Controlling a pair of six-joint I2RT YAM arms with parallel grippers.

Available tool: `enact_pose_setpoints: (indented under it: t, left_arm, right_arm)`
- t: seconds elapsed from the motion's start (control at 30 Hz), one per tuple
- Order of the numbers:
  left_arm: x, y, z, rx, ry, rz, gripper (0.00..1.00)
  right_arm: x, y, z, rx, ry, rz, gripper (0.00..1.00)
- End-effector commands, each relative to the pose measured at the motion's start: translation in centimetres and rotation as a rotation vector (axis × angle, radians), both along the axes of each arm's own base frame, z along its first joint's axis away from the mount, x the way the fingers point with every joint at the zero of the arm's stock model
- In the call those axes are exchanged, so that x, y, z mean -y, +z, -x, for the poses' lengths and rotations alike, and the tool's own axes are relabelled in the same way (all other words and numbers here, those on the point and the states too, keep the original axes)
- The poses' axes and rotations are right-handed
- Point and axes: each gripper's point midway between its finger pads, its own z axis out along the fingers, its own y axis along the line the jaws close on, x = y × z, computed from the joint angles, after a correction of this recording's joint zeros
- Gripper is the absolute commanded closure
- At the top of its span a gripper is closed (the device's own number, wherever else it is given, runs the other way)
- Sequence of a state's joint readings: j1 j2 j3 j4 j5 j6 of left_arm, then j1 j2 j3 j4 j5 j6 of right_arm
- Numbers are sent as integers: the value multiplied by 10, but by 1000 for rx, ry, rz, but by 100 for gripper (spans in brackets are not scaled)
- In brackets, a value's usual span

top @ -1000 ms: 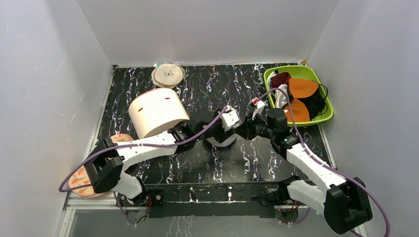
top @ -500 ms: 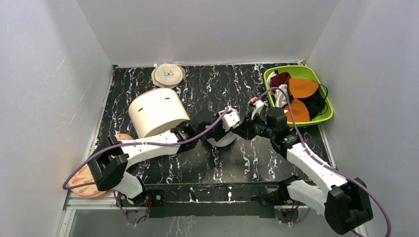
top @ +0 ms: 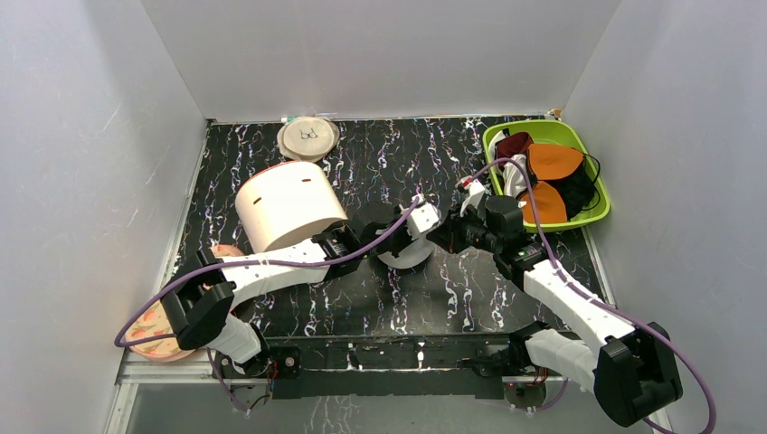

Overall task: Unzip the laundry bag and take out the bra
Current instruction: Unzip the laundry bag at the center of the board.

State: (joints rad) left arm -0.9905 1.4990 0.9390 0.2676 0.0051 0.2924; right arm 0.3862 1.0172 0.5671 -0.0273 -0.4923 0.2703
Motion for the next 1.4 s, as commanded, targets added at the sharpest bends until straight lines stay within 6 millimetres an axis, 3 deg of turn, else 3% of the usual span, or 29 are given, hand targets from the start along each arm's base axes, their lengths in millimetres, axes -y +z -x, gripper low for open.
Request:
enact_pose_setpoints:
  t: [0.0,0.53,0.77,0.93,1.07,1.17,1.27,1.37]
  left_arm:
    - [2,26,-3,39,6,38,98]
    - [-2,26,-8,58,32,28,100]
    - [-2,25,-8,58,32,24,100]
    - [2,27,-2,42,-8,31,84]
    - [9,30,12,19,-84,56,59]
    - [12,32,19,6,-125,78,47]
    - [12,30,17,5,-115,71,48]
    - [9,25,9,11,-73,42,56]
  right_arm:
    - [13,25,-30,74,-155,1,100]
    - [46,12,-54,22,-325,108,100]
    - [15,31,-29,86,-75,31,100]
    - [-4,42,-5,112,84,-32,100]
    - [-11,44,2,114,121,-42,100]
    - [-15,44,5,109,142,-49,100]
    - [-17,45,8,112,153,-54,100]
    - [-17,46,9,120,150,-56,100]
